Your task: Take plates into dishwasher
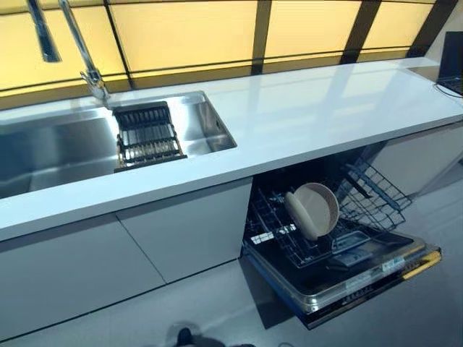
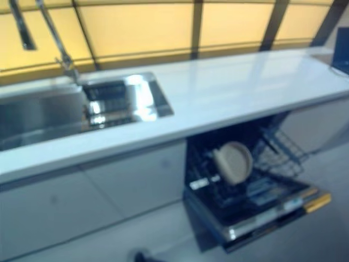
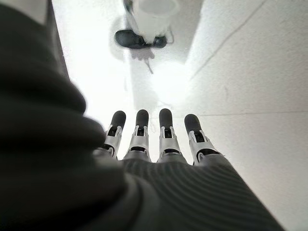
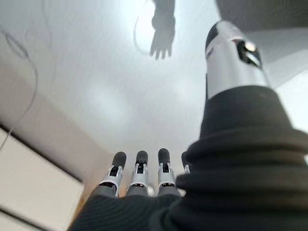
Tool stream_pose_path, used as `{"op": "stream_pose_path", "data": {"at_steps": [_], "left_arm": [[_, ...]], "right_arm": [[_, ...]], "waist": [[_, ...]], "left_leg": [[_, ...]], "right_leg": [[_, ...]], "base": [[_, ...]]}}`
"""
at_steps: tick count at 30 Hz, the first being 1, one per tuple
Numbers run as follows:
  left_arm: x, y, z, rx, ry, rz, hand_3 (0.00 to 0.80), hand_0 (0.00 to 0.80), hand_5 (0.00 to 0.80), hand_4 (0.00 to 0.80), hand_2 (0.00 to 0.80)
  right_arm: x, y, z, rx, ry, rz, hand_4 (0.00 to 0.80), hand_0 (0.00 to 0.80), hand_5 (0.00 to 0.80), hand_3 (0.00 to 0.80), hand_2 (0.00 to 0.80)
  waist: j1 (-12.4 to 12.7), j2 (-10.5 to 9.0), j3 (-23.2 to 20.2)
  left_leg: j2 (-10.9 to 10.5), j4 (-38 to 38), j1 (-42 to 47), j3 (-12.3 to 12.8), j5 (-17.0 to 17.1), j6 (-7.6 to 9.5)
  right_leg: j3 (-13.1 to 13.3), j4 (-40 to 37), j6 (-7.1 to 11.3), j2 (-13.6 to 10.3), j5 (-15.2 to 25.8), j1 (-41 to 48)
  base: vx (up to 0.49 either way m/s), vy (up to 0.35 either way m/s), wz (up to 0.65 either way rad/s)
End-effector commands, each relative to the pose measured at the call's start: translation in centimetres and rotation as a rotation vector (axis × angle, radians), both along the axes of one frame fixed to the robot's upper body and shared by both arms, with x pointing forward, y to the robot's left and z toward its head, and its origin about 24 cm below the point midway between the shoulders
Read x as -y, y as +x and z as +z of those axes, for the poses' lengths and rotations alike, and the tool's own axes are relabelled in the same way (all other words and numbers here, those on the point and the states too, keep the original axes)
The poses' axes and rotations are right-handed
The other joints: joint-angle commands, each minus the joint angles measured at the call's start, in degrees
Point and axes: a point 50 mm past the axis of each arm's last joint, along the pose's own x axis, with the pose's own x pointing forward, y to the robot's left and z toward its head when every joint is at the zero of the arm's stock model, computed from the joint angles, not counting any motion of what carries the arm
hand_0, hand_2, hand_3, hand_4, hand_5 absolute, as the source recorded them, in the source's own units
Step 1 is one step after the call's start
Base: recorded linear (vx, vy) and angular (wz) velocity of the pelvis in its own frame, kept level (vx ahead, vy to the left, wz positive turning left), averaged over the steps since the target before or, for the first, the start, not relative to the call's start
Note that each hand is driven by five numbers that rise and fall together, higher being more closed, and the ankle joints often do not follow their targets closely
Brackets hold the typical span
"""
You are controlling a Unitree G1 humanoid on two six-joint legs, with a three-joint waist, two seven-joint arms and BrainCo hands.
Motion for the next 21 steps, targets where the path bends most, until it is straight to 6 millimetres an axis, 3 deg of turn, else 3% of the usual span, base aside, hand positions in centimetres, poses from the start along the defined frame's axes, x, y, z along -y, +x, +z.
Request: {"op": "stream_pose_path", "data": {"at_steps": [1,2,4,6,10,12,15,21], "left_arm": [[-1.4,3.6,1.4,0.1,0.055,-0.08,0.0,0.0,0.0,0.0,0.0],[-1.4,4.5,1.6,0.113,0.056,-0.101,0.0,0.0,0.0,0.0,0.0],[-1.3,5.9,1.9,0.161,0.067,-0.097,0.0,0.0,0.0,0.0,0.0],[-1.2,6.8,2.1,0.19,0.051,-0.101,0.0,0.0,0.0,0.0,0.0],[-0.5,6.2,1.5,0.217,0.03,-0.047,0.0,0.0,0.0,0.0,0.0],[-0.2,6.1,1.4,0.222,0.029,-0.031,0.0,0.0,0.0,0.0,0.0],[0.3,6.0,1.2,0.233,0.01,-0.031,0.0,0.0,0.0,0.0,0.0],[0.9,5.4,0.8,0.221,-0.01,-0.069,0.0,0.0,0.0,0.0,0.0]], "right_arm": [[-0.8,1.3,-0.4,0.147,0.083,-0.118,0.0,0.0,0.0,0.0,0.0],[-1.2,2.4,-0.4,0.223,0.117,-0.173,0.0,0.0,0.0,0.0,0.0],[-2.1,3.3,-0.7,0.325,0.178,-0.239,0.0,0.0,0.0,0.0,0.0],[-3.1,5.4,-0.7,0.492,0.268,-0.336,0.0,0.0,0.0,0.0,0.0],[-4.7,8.1,-0.5,0.679,0.401,-0.415,0.0,0.0,0.0,0.0,0.0],[-5.9,8.4,-1.0,0.721,0.469,-0.469,0.0,0.0,0.0,0.0,0.0],[-7.1,8.0,-1.8,0.758,0.506,-0.542,0.0,0.0,0.0,0.0,0.0],[-7.3,8.5,-1.7,0.847,0.521,-0.653,0.0,0.0,0.0,0.0,0.0]], "waist": [[-0.5,-0.45,-0.8],[-1.0,0.02,-0.6],[-1.4,0.26,0.3],[-1.4,0.34,1.8],[0.2,0.18,3.7],[0.1,0.11,3.8],[-0.1,0.37,3.7],[0.5,0.93,2.6]], "left_leg": [[-3.7,-3.2,2.3,0.6,-5.8,2.97],[-4.4,-6.4,3.1,0.5,-4.5,3.13],[-5.6,-5.8,1.8,-0.1,-4.2,3.14],[-5.5,-6.8,1.9,1.8,-4.1,3.34],[-5.3,-8.4,2.5,5.2,-4.2,3.53],[-5.4,-8.4,2.0,5.9,-4.0,3.46],[-5.1,-8.1,1.9,5.8,-4.0,3.24],[-4.9,-9.1,3.3,5.4,-3.8,3.03]], "right_leg": [[0.9,-4.8,2.3,0.3,4.9,2.7],[2.1,-5.0,2.56,0.4,5.6,1.2],[3.1,-5.7,3.48,0.1,8.3,-2.0],[2.6,-7.2,4.1,-0.3,10.1,-3.7],[0.8,-10.8,4.9,-0.7,12.5,-4.5],[1.3,-12.0,4.97,-0.5,12.9,-4.7],[1.7,-12.2,4.89,-0.5,12.3,-4.4],[1.1,-12.6,4.57,-0.6,11.6,-2.9]], "base": [[-0.176,0.229,-0.5],[-0.267,0.288,-0.65],[-0.279,0.169,-0.48],[-0.277,0.125,-0.41],[-0.214,0.078,-0.93],[-0.11,-0.012,-0.88],[-0.06,-0.043,-0.02],[0.004,-0.034,0.03]]}}
